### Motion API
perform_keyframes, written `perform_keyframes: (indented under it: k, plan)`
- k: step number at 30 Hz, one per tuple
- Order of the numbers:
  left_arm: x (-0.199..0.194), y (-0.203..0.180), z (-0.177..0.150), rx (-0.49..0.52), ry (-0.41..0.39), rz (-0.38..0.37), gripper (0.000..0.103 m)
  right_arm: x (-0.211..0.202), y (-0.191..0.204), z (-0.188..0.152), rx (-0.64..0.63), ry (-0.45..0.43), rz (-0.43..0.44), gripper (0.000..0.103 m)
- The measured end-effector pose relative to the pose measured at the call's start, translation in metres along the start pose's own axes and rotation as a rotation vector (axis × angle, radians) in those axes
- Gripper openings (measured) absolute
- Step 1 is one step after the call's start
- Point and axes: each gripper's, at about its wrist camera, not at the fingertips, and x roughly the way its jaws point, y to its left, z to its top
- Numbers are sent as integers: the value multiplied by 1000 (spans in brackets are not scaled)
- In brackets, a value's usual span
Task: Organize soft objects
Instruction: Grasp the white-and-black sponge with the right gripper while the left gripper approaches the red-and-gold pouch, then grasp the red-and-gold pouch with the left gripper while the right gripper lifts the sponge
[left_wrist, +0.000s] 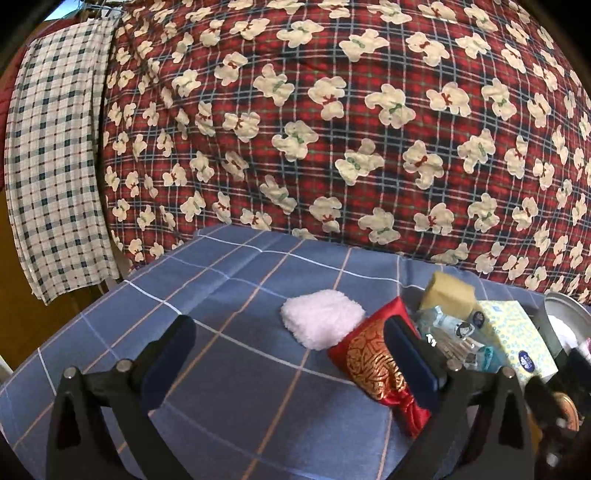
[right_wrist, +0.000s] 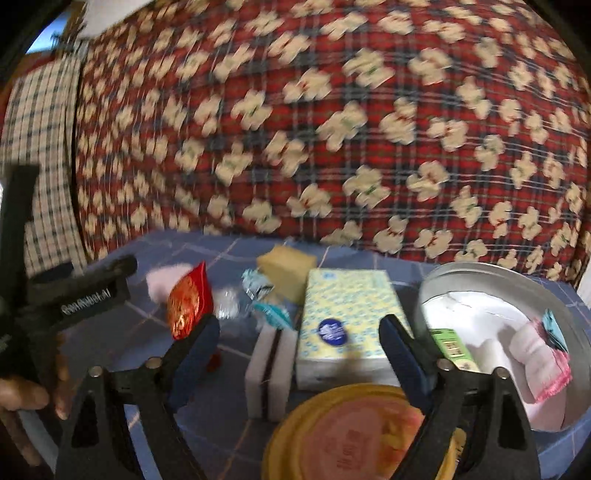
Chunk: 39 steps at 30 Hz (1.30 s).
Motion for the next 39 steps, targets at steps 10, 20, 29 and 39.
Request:
perform_keyframes:
  k: [10, 20, 29, 39]
  plan:
    - [3, 14, 3, -57, 24, 13, 103, 42, 18, -5, -50, 197, 19, 55]
    - [11, 21, -1, -85, 60, 35, 103, 47, 37, -5, -131, 218, 15, 55]
    - [13, 22, -2, -100, 73, 22, 103, 45, 25, -4, -59, 225, 113, 27]
    - [14, 20, -5, -101, 88, -21, 103, 25, 22, 4, 35, 137, 262, 27]
